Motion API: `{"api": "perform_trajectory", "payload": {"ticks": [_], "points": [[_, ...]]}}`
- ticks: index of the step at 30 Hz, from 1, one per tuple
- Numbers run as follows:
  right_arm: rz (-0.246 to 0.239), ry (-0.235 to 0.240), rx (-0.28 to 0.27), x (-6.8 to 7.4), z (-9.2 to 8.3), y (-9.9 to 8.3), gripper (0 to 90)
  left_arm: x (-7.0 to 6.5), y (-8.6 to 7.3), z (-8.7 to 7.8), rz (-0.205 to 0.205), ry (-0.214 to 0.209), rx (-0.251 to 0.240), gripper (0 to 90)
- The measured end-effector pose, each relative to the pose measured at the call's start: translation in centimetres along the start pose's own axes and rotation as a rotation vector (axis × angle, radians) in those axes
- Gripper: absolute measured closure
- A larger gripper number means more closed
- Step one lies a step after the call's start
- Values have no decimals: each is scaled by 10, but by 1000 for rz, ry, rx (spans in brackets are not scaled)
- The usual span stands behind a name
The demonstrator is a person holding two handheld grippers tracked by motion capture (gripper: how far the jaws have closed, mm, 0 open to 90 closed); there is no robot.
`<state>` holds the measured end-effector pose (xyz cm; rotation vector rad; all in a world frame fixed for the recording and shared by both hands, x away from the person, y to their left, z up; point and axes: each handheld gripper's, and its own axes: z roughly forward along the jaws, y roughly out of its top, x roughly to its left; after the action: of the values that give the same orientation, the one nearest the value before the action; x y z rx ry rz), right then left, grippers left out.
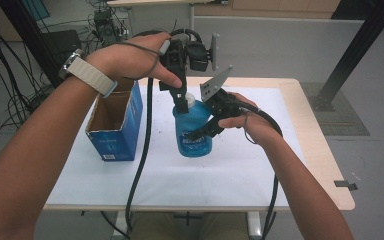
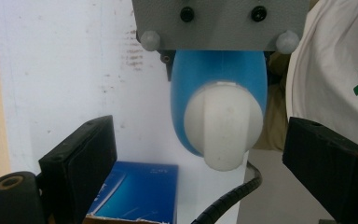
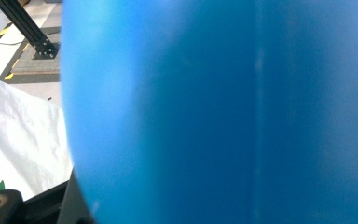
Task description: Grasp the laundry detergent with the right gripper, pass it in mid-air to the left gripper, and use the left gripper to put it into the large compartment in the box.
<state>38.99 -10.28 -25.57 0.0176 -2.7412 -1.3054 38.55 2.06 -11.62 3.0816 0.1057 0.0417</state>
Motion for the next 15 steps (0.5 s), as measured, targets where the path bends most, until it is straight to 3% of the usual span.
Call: {"api": "perform_trajectory", "payload": {"ticks": [15], "points": [[1,-1,6,0,0,0,430,0,-1,0,0,0,1,103]]}}
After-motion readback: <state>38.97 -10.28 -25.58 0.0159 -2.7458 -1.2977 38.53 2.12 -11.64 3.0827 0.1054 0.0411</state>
